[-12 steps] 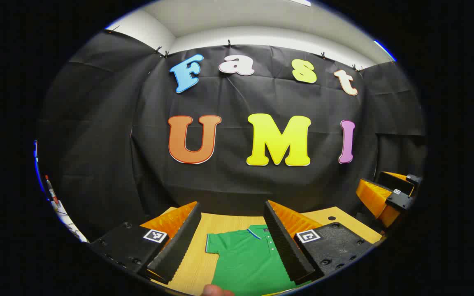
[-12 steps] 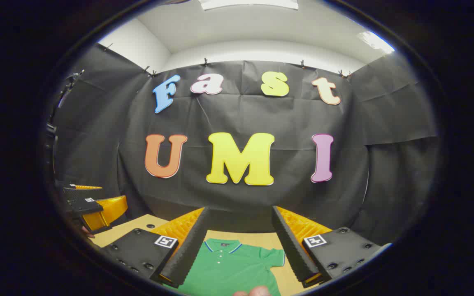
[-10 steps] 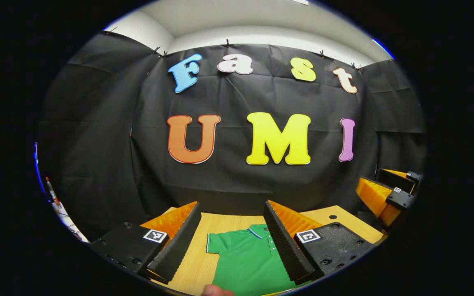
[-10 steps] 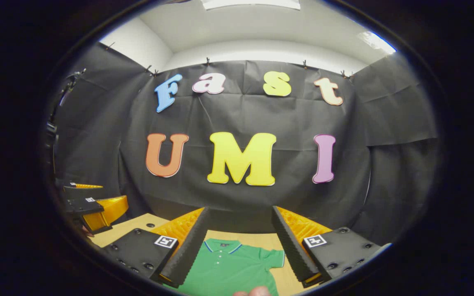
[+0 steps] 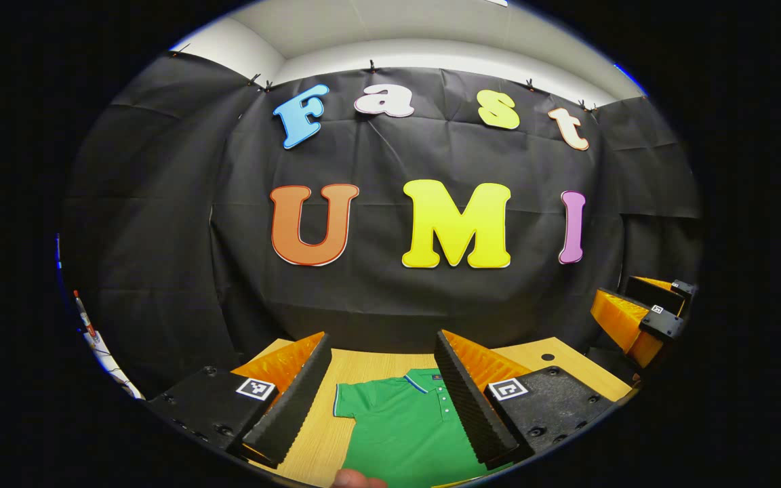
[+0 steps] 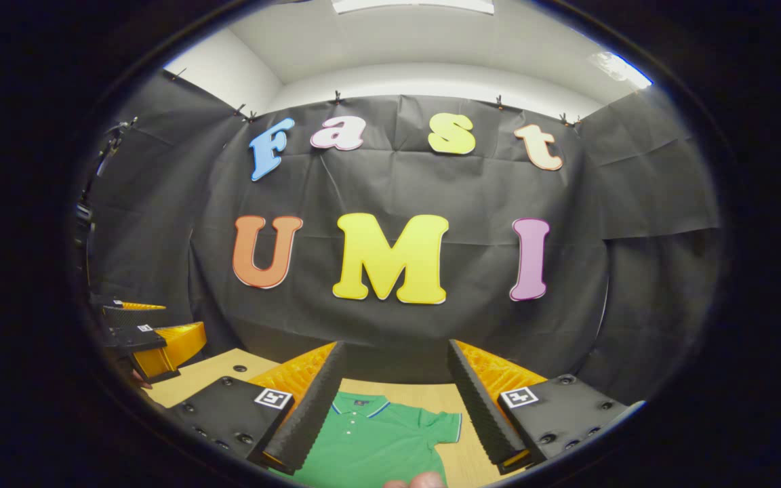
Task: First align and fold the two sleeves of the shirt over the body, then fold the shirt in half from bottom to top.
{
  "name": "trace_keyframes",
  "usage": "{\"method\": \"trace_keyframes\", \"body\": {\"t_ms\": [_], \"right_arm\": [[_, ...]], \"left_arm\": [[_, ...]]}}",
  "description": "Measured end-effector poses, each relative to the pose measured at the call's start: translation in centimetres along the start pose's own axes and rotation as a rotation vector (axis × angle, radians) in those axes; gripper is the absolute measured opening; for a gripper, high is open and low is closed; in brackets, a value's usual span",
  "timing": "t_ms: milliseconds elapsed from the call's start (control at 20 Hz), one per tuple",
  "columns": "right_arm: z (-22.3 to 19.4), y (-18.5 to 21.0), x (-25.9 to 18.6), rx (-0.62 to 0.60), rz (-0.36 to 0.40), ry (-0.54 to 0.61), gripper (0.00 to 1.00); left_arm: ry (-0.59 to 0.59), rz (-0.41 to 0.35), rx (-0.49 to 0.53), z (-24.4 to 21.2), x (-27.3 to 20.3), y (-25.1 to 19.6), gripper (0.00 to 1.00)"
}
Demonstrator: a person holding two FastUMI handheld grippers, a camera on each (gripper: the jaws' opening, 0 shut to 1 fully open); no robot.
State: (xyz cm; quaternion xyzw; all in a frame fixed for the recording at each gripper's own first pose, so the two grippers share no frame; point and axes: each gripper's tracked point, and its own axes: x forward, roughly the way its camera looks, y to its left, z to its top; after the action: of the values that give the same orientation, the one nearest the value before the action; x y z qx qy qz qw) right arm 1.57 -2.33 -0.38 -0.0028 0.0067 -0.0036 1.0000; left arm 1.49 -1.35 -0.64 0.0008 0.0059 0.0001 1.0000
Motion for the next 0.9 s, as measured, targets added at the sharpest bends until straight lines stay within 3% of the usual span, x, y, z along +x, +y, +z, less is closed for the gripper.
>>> {"method": "trace_keyframes", "body": {"t_ms": [100,150,200,350,400,450,550,600,700,800,900], "right_arm": [[0.0,0.1,0.0,-0.003,0.01,0.003,0.95],[0.0,-0.1,0.1,-0.002,0.01,0.001,0.89],[0.1,-0.2,0.2,0.0,0.008,0.0,0.95],[-0.2,-0.6,0.3,0.005,0.003,0.005,0.95],[-0.2,-0.6,0.4,0.006,0.003,0.007,0.89],[-0.3,-0.6,0.3,0.007,0.003,0.01,0.95],[-0.3,-0.9,0.3,0.008,-0.004,0.008,0.89],[-0.2,-1.1,0.5,0.009,-0.009,0.007,0.95],[-0.3,-1.3,0.7,0.014,-0.016,0.008,0.95],[-0.8,-1.5,0.9,0.02,-0.019,0.02,0.89],[-1.6,-1.7,1.1,0.029,-0.021,0.043,0.95]], "left_arm": [[0.002,0.003,0.004,-0.2,0.3,0.0,0.98],[0.003,0.006,0.006,-0.3,0.3,0.0,0.98],[0.004,0.006,0.006,-0.3,0.4,0.0,0.98],[0.004,0.005,0.004,-0.3,0.4,-0.3,0.98],[0.004,0.006,0.002,-0.4,0.6,-0.4,0.98],[0.005,0.003,0.001,-0.4,0.6,-0.5,0.98],[0.004,0.003,0.002,-0.6,0.7,-0.7,0.98],[0.003,0.003,0.002,-0.6,0.8,-0.8,1.0],[0.007,0.004,0.004,-0.7,0.8,-0.9,0.98],[0.003,0.006,-0.006,-0.7,0.9,-0.8,0.98],[0.012,0.006,-0.01,-0.9,1.0,-1.0,0.98]]}}
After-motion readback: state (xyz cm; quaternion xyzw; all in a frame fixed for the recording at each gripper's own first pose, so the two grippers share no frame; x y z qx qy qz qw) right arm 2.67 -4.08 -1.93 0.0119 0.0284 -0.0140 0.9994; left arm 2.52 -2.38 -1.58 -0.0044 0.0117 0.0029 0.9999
